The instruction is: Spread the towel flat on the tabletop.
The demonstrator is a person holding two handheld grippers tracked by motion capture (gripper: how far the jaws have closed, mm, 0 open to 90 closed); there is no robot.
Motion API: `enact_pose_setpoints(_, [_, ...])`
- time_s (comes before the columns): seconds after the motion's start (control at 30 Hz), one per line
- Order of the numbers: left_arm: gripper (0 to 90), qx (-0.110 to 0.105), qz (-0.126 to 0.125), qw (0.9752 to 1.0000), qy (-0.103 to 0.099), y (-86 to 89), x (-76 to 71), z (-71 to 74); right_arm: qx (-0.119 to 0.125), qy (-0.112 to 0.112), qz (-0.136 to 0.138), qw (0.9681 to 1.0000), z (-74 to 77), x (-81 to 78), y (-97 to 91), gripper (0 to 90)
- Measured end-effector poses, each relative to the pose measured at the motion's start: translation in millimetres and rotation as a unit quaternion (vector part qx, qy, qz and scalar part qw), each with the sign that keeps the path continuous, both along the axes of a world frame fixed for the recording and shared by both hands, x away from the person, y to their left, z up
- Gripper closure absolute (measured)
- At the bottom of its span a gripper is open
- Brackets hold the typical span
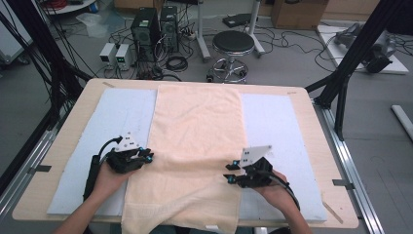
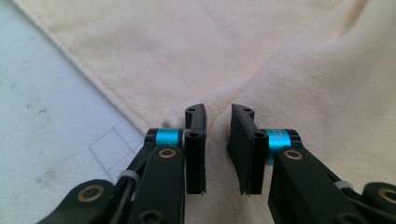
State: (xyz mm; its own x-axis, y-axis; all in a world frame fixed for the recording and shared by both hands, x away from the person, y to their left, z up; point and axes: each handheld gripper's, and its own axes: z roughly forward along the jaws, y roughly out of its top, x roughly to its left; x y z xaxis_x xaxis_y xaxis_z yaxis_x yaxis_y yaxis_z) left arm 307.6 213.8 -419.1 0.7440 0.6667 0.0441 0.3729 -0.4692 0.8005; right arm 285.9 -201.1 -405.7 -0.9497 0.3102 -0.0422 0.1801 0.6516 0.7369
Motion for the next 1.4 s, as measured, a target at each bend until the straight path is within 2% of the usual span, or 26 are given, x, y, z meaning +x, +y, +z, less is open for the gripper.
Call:
enact_pose_setpoints(0.1, [66.7,-0.01,-0.015,0.9998,-0.006,7.3,-15.0,8.9,-0.022,0.006,0.003,0.9997,-13.8,-8.6,-2.6,62.8])
enact_pose_setpoints(0.17, [63.1,-0.011,-0.019,0.9997,-0.014,12.3,-26.6,13.7,-0.031,0.019,0.0,0.9993,-21.0,-9.4,-4.1,60.8])
enact_pose_setpoints(0.2, [60.2,-0.014,-0.02,0.9996,-0.016,13.5,-30.3,14.4,-0.029,0.026,-0.001,0.9993,-22.8,-10.8,-5.1,60.6])
enact_pose_setpoints(0.27, [59.1,-0.022,-0.041,0.9989,-0.009,14.6,-40.0,12.6,-0.026,0.024,0.006,0.9994,-24.1,-13.2,-5.7,60.6])
enact_pose_setpoints(0.33, [59.7,-0.008,-0.069,0.9976,0.007,12.0,-46.4,7.6,-0.035,0.026,0.007,0.999,-26.0,-14.5,-5.1,60.6])
enact_pose_setpoints(0.43, [63.5,0.016,-0.108,0.9935,0.035,6.8,-50.6,-3.3,-0.032,0.037,0.011,0.9987,-29.6,-12.8,-5.5,63.0])
enact_pose_setpoints(0.5, [65.9,0.027,-0.132,0.9886,0.068,4.1,-50.5,-14.1,-0.026,0.044,0.01,0.9987,-30.3,-11.8,-6.8,68.0])
enact_pose_setpoints(0.57, [65.9,0.024,-0.138,0.9889,0.051,5.0,-54.2,-19.3,-0.021,0.048,0.013,0.9985,-31.1,-11.6,-7.3,74.3])
enact_pose_setpoints(0.63, [68.9,0.024,-0.137,0.9887,0.055,5.9,-53.6,-18.7,-0.021,0.049,0.017,0.9984,-30.9,-11.2,-7.5,81.2])
enact_pose_setpoints(0.67, [75.0,0.022,-0.139,0.9886,0.054,5.0,-54.5,-18.8,-0.022,0.05,0.019,0.9983,-30.6,-11.4,-7.5,83.7])
enact_pose_setpoints(0.73, [84.4,0.034,-0.139,0.9883,0.052,2.2,-57.1,-16.9,-0.024,0.046,0.026,0.9983,-29.9,-12.6,-7.3,85.8])
enact_pose_setpoints(0.77, [85.8,0.042,-0.138,0.9882,0.052,0.4,-59.6,-14.5,-0.025,0.05,0.028,0.998,-29.0,-14.1,-7.5,86.0])
enact_pose_setpoints(0.83, [86.6,0.044,-0.139,0.9882,0.047,0.3,-66.0,-10.3,-0.018,0.059,0.03,0.9977,-25.2,-21.2,-9.2,86.0])
enact_pose_setpoints(0.9, [86.7,0.027,-0.143,0.9886,0.036,2.7,-76.5,-1.8,-0.01,0.041,0.037,0.9984,-16.8,-35.6,-12.1,86.1])
enact_pose_setpoints(0.93, [86.7,0.017,-0.144,0.9889,0.034,4.0,-83.1,4.2,-0.004,0.04,0.039,0.9984,-13.3,-41.0,-13.4,86.0])
enact_pose_setpoints(1.07, [86.7,0.0,-0.163,0.9865,0.008,7.5,-114.3,29.5,0.018,0.024,0.052,0.9982,10.9,-71.9,-20.2,85.6])
enact_pose_setpoints(1.1, [86.6,-0.003,-0.171,0.9852,0.003,9.1,-121.1,36.0,0.025,0.02,0.057,0.9978,17.2,-79.3,-21.9,84.3])
enact_pose_setpoints(1.13, [86.1,-0.008,-0.174,0.9848,0.004,9.7,-124.0,39.0,0.036,0.017,0.062,0.9973,23.8,-85.9,-23.9,77.1])
enact_pose_setpoints(1.17, [84.1,-0.014,-0.169,0.9854,0.0,10.0,-126.6,42.5,0.041,0.019,0.058,0.9973,27.2,-88.7,-24.7,72.0])
enact_pose_setpoints(1.2, [77.3,-0.015,-0.168,0.9856,-0.005,10.5,-126.5,43.7,0.045,0.025,0.06,0.9969,31.6,-89.5,-25.8,71.2])
enact_pose_setpoints(1.27, [71.9,-0.014,-0.162,0.9866,-0.013,10.7,-120.4,43.0,0.03,0.006,0.052,0.9982,34.0,-86.8,-25.0,69.8])
enact_pose_setpoints(1.33, [65.9,-0.01,-0.15,0.9886,-0.015,10.0,-108.2,37.1,0.018,-0.001,0.038,0.9991,31.5,-75.4,-23.2,68.2])
enact_pose_setpoints(1.4, [65.1,-0.008,-0.141,0.9899,-0.011,7.1,-92.7,25.0,0.008,0.003,0.032,0.9994,21.9,-59.6,-18.9,68.1])
